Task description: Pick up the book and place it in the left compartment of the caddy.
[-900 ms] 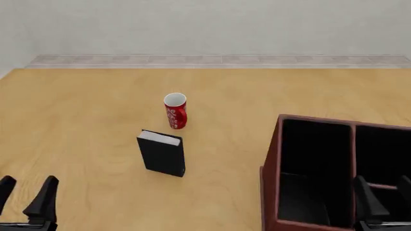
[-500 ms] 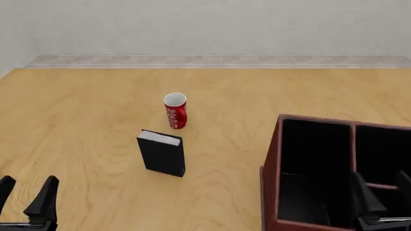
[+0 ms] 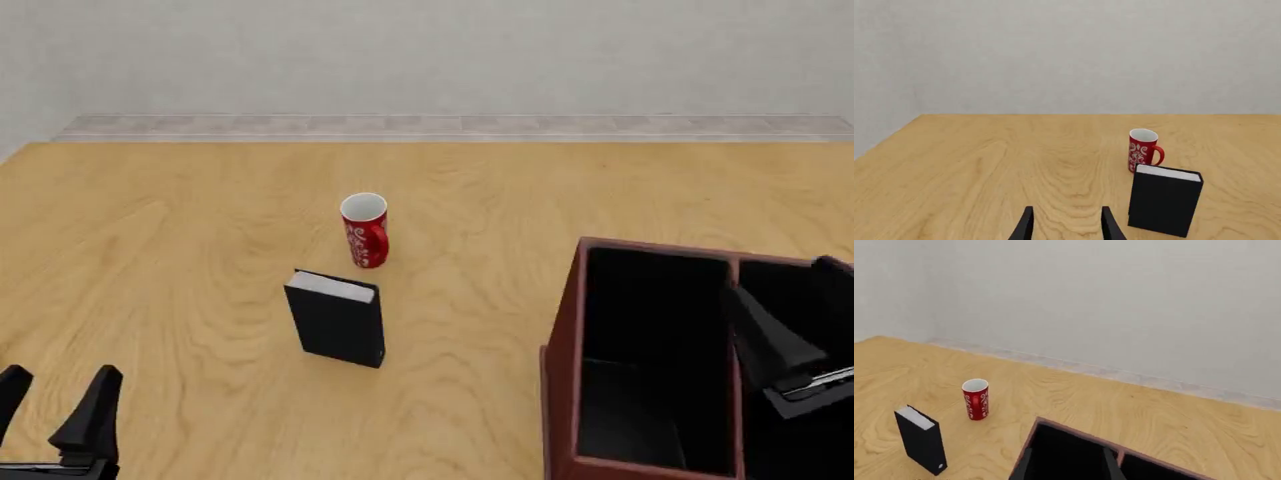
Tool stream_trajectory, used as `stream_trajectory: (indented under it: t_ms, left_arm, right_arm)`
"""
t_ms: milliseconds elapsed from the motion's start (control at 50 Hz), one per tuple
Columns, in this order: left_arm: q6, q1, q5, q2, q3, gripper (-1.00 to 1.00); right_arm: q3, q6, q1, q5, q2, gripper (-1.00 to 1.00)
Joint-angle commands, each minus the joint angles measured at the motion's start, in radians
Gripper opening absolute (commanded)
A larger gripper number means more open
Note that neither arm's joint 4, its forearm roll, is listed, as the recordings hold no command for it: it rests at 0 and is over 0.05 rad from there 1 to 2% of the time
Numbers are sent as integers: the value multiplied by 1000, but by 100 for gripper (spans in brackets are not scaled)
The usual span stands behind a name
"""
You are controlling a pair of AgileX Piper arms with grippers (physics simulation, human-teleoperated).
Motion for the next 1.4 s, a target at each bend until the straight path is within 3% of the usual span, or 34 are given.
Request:
stream_trajectory:
  t_ms: [20,80,140,220,340,360,560,920,1400]
  left_arm:
    - [0,0,0,0,0,100]
    - [0,0,0,0,0,100]
    - [0,0,0,0,0,100]
    - [0,0,0,0,0,100]
    - [0,0,0,0,0,100]
    - [0,0,0,0,0,100]
    - [0,0,0,0,0,100]
    - [0,0,0,0,0,100]
    - [0,0,0,0,0,100]
  right_arm:
    - [-296,13,229,119,233,100]
    - [-353,-25,264,148,285,100]
    - [-386,-4,284,163,300,100]
    - [-471,-16,363,203,375,100]
    - [-517,-32,405,214,427,100]
    - [-573,-26,450,226,497,100]
    - [-682,4,512,260,624,100]
    - [-794,30,569,296,802,100]
    - [-840,34,535,266,971,100]
